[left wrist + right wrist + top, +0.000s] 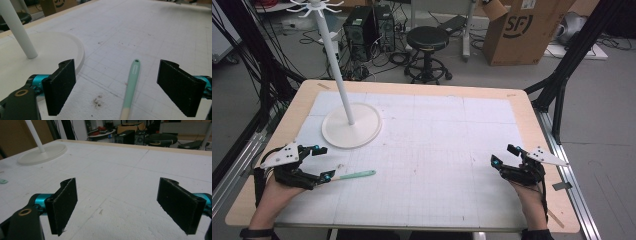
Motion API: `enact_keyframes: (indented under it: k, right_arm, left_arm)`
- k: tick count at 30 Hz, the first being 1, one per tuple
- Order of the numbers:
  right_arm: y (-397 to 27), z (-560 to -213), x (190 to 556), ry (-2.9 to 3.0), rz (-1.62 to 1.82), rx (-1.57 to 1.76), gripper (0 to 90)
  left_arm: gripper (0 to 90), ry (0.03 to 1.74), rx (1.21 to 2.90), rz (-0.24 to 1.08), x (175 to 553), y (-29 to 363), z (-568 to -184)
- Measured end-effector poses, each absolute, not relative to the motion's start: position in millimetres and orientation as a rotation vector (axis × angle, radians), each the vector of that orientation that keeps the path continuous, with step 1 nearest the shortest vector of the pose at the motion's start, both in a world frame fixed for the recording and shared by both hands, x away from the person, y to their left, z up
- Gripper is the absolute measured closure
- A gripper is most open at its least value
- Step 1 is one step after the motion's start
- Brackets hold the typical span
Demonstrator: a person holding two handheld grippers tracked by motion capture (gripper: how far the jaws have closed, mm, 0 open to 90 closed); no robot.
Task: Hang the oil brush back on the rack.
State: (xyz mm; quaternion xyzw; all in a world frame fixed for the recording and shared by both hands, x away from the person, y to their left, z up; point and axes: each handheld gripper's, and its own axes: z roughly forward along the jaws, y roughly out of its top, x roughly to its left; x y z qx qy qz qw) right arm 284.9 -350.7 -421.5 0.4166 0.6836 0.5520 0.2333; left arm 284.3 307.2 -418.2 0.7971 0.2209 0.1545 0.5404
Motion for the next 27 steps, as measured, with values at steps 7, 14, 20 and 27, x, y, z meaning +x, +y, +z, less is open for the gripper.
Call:
enact_keyframes:
  k: [7,14,20,27]
  right_arm:
    - [-351.0,-422.0,285.3,1.885,1.507,1.145,16.0]
    - [-350.4,-422.5,285.9,1.891,1.500,1.144,16.0]
    - [-350.6,-423.1,286.3,1.891,1.498,1.151,16.0]
    - [-351.2,-423.2,286.7,1.892,1.498,1.152,16.0]
  left_arm:
    - [19.1,0.530,1.948,0.319,285.2,307.5,-425.3]
    - [28.0,0.532,2.012,0.274,286.4,307.8,-433.6]
    - [46.1,0.514,2.077,0.240,286.8,301.9,-438.0]
    - [58.4,0.515,2.115,0.207,286.9,299.3,-440.7]
